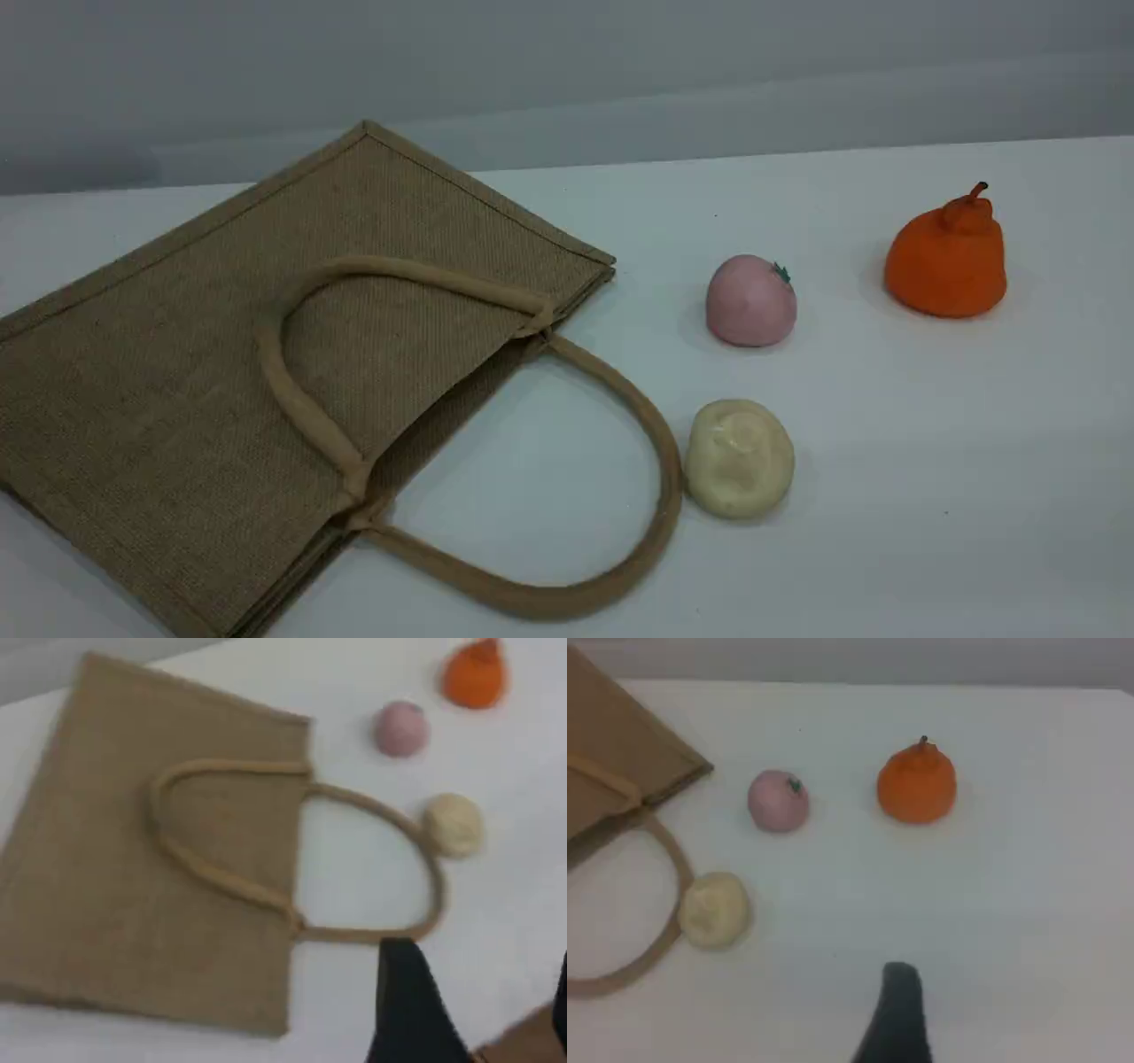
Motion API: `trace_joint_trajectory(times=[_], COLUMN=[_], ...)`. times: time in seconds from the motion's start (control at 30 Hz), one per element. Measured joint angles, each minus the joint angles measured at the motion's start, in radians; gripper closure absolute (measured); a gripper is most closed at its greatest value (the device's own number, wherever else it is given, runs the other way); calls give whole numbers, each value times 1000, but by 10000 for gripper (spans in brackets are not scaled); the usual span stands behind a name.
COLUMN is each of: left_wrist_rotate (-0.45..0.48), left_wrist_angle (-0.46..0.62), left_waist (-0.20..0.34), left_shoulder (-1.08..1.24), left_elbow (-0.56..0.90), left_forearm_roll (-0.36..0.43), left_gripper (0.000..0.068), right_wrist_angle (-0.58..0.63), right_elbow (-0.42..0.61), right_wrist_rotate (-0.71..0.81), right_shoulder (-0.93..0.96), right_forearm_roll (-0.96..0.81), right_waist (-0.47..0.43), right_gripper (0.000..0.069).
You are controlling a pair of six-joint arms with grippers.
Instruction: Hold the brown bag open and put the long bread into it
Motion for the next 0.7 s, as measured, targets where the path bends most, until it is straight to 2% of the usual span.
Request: trace_joint_trajectory(times=[0.07,0.2,0.3,0.7], left_wrist_rotate=[-58,-147,-189,-225], left_wrist_angle=[-42,-54,-53,-5], left_waist=[0,0,0,0], left_shoulder=[-67,-183,-239,-263], left_elbow=[83,206,253,282], left_forearm_roll=[60,169,217,213], left_gripper=[326,326,326,370], right_wrist_angle=[0,2,2,3], right_elbow=[0,1,1,1], right_wrist_rotate=[0,0,0,0], right_shoulder=[0,0,0,0], right_forearm_roll=[0,0,8,8], right_waist=[0,0,0,0], right_gripper=[139,139,139,139])
